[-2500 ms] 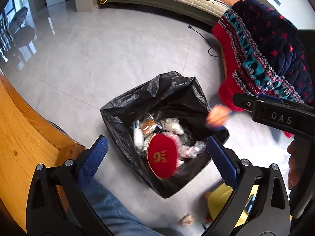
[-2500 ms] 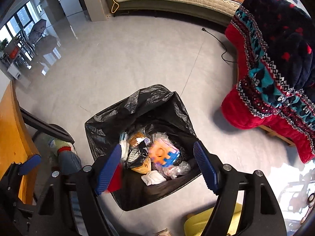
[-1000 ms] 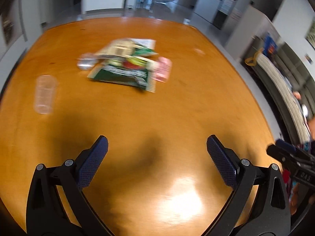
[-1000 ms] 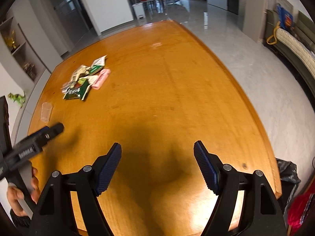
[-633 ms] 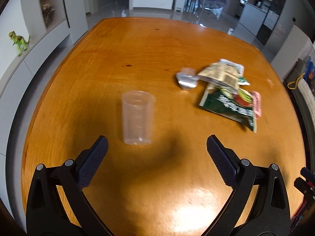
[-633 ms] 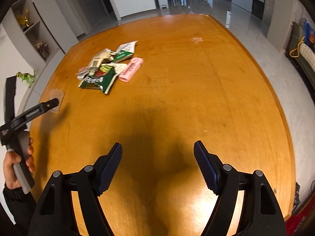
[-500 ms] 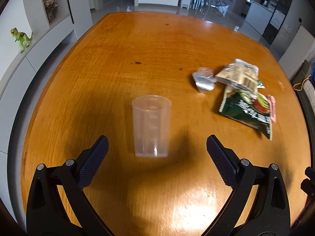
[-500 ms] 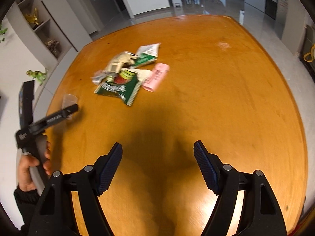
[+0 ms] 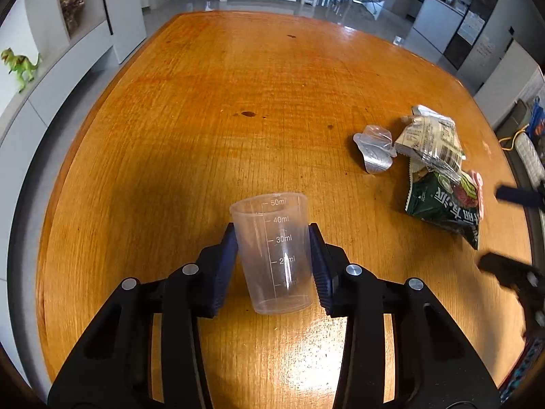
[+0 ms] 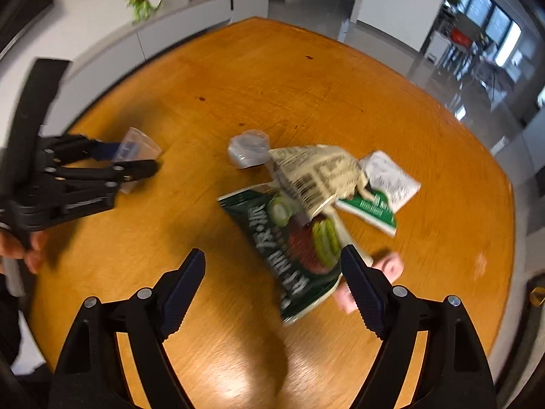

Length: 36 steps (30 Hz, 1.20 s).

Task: Collect trash
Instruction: 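Grasp the clear measuring cup with the left tool while the right tool grasps the green snack bag, then carry the cup and snack bag to the trash bag and open both tools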

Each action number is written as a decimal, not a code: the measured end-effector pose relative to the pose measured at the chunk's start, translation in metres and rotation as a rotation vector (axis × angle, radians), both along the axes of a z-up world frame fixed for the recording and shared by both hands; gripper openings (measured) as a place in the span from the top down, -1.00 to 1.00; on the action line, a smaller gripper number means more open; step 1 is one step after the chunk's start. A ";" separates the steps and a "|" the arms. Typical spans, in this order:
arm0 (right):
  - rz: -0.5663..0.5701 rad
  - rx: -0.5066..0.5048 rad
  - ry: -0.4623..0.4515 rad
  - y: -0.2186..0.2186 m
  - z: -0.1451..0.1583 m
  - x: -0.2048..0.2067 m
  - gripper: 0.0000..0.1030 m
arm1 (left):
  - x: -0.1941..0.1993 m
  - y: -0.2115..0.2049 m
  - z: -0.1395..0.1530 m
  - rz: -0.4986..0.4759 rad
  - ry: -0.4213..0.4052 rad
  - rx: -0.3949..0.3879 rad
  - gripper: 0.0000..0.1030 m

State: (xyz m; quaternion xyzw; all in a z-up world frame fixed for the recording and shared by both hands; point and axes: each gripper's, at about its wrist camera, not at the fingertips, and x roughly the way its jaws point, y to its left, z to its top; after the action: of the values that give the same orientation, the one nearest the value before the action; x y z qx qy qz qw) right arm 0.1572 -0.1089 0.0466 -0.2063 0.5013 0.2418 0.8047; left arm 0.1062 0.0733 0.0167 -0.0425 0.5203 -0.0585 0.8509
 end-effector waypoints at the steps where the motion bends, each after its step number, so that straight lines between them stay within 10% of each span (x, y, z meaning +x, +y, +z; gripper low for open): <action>1: 0.014 -0.033 -0.008 0.004 -0.003 0.006 -0.59 | -0.002 -0.001 0.001 -0.007 0.003 -0.001 0.21; 10: -0.008 -0.057 0.049 0.003 -0.032 0.039 -0.63 | -0.001 -0.005 -0.003 -0.044 0.024 -0.028 0.21; 14: -0.066 0.010 0.098 -0.009 -0.032 0.033 -0.29 | -0.005 -0.008 -0.002 -0.046 0.023 -0.039 0.21; 36: -0.294 0.187 0.017 -0.100 0.004 -0.150 -0.27 | -0.108 -0.094 0.037 -0.248 -0.059 -0.125 0.21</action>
State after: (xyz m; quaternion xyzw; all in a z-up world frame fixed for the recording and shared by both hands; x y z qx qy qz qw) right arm 0.0070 -0.2092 0.0511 -0.0531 0.5082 0.1688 0.8428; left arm -0.0016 -0.0209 0.0536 -0.0289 0.4916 -0.1966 0.8478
